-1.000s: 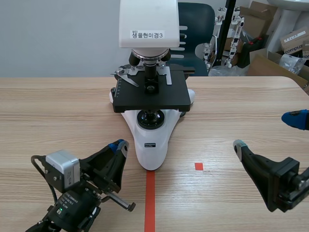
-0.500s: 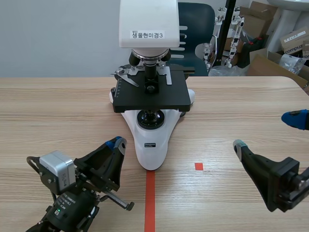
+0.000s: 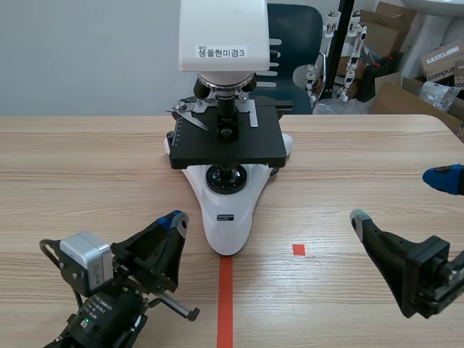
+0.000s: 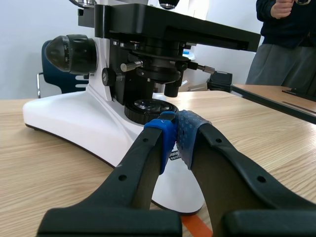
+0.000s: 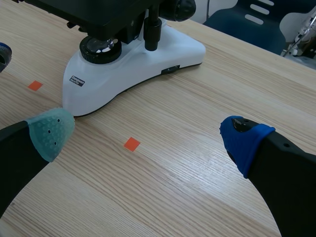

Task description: Point at the diaphragm

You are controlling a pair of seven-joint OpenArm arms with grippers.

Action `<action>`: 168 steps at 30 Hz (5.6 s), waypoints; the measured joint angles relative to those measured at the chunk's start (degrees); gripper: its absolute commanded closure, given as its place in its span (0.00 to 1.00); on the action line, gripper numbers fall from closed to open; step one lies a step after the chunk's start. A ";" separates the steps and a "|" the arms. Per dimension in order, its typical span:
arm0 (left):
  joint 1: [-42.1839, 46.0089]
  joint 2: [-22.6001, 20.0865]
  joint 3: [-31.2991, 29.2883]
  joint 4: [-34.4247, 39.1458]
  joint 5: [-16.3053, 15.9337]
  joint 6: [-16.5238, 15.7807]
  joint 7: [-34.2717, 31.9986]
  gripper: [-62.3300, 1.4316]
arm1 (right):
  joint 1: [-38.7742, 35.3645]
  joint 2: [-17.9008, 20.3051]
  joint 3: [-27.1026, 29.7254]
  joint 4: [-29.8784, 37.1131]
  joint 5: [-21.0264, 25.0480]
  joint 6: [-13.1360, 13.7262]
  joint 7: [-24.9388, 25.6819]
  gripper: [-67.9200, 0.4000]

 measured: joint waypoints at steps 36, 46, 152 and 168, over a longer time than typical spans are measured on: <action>0.00 0.00 0.00 0.00 0.00 0.00 -0.87 0.93 | 0.00 0.00 0.00 0.00 0.00 0.00 0.00 0.00; 0.00 0.00 0.00 0.00 0.00 0.00 -0.87 0.93 | 0.00 0.00 0.00 0.00 0.00 0.00 0.00 0.00; 27.50 -26.12 -14.64 69.05 -1.44 -1.51 47.60 0.00 | 0.00 0.00 0.00 0.00 0.00 0.00 0.00 0.00; 27.47 -13.33 -16.31 69.22 3.10 -1.77 54.77 0.00 | 0.00 0.00 0.00 0.00 0.00 0.00 0.00 0.00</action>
